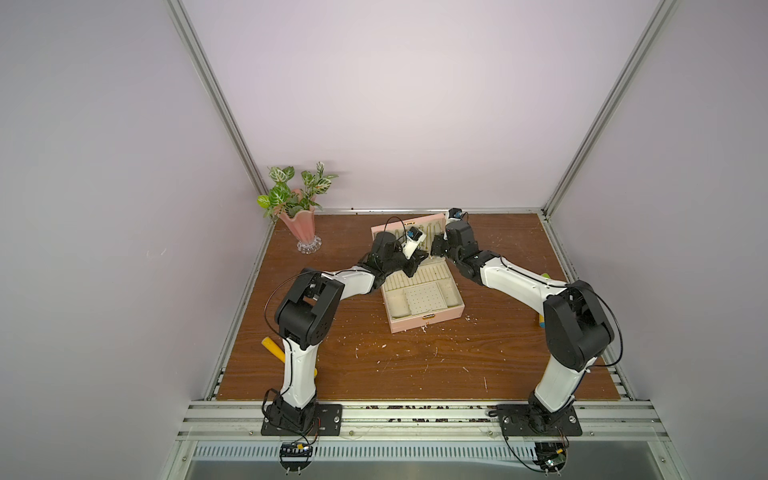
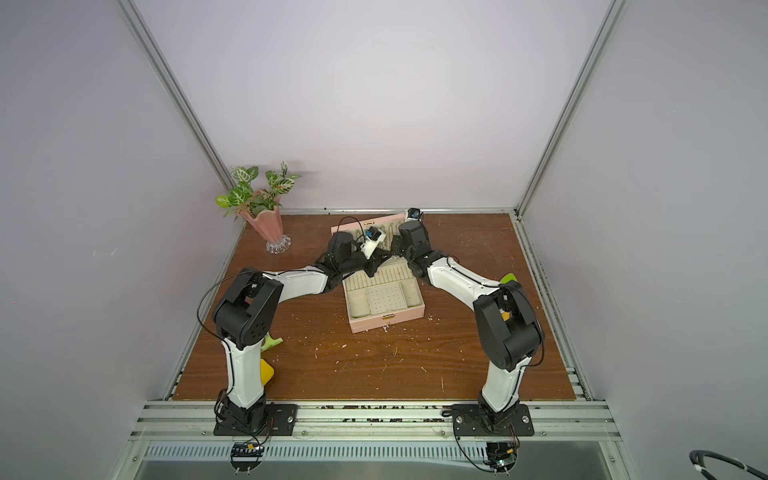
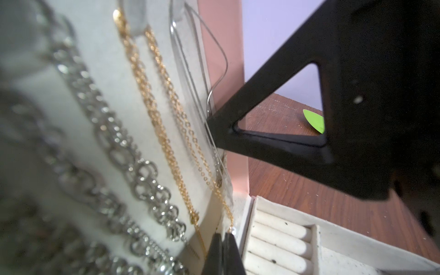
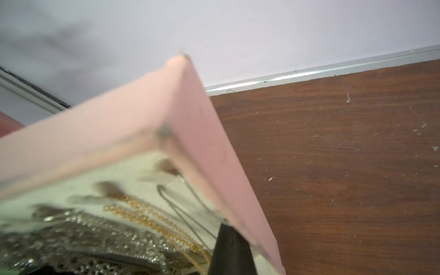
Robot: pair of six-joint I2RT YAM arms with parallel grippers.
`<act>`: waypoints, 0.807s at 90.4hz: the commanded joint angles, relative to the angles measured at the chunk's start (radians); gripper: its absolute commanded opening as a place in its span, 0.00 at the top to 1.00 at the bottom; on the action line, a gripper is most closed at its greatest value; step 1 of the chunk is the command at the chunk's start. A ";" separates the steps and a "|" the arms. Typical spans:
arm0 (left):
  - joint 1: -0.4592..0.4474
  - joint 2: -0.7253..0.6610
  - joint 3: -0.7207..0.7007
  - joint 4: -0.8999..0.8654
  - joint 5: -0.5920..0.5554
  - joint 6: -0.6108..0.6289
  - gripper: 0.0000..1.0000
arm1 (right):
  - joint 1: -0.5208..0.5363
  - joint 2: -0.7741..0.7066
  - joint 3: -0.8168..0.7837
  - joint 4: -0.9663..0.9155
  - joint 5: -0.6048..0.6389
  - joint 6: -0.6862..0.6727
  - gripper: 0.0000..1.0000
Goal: Put jewelry chain into jewelry box
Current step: Adjust the necklace in the storage slot, then reset both arms
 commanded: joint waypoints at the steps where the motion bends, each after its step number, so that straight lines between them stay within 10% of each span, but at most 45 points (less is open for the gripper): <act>1: 0.008 -0.001 0.026 0.054 0.050 -0.007 0.98 | -0.006 -0.030 -0.012 0.009 -0.008 0.010 0.95; 29: 0.008 -0.008 0.022 0.071 0.004 -0.035 0.92 | -0.007 -0.143 -0.091 0.007 -0.017 0.011 0.73; 73: -0.001 -0.156 -0.059 0.041 0.116 0.006 0.53 | -0.079 -0.532 -0.457 0.122 -0.015 -0.032 0.44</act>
